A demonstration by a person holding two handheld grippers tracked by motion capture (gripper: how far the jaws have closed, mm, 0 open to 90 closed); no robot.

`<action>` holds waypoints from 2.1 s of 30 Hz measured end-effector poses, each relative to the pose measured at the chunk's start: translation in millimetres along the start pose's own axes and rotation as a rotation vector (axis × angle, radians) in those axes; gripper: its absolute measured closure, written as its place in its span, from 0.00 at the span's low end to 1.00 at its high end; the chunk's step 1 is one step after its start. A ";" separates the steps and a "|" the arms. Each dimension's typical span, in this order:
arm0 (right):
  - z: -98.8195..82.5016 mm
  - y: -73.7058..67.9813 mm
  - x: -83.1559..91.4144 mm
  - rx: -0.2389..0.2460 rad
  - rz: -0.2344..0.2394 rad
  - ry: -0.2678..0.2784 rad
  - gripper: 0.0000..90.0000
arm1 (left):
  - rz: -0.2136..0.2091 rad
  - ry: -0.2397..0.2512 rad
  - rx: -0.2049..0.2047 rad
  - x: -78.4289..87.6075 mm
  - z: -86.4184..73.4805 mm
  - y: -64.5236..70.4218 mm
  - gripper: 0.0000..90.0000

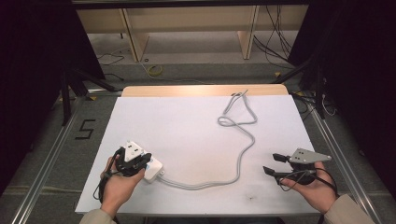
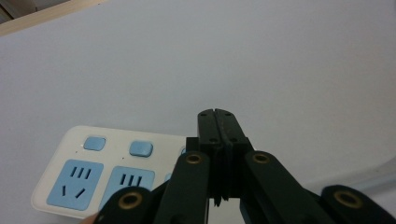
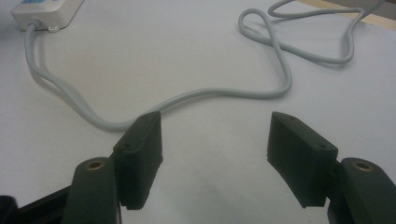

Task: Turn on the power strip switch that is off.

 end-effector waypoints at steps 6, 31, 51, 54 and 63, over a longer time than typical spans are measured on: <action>-0.3 -0.1 -0.5 -0.004 -0.003 0.000 0.40 | 0.010 0.001 0.005 -1.4 2.3 -3.3 1.00; -0.5 -0.6 -1.9 -0.003 -0.001 -0.006 0.40 | 0.057 -0.025 0.013 -6.1 3.6 -18.4 1.00; 0.6 -1.1 -3.9 -0.002 0.003 -0.004 0.40 | 0.090 -0.051 0.029 -19.6 6.2 -32.3 1.00; 0.7 -1.0 -4.5 -0.001 0.003 -0.007 0.40 | 0.093 -0.051 0.036 -21.2 6.2 -33.9 1.00; 2.0 -0.6 -5.6 0.004 0.002 -0.001 0.39 | 0.100 -0.061 0.039 -23.3 6.6 -37.5 1.00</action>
Point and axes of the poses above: each handheld gripper's, and its own axes: x roughly backward along the jaws, z roughly out of its top, y roughly to its right, the point moved 6 cm from there along -x, roughly forward along the jaws
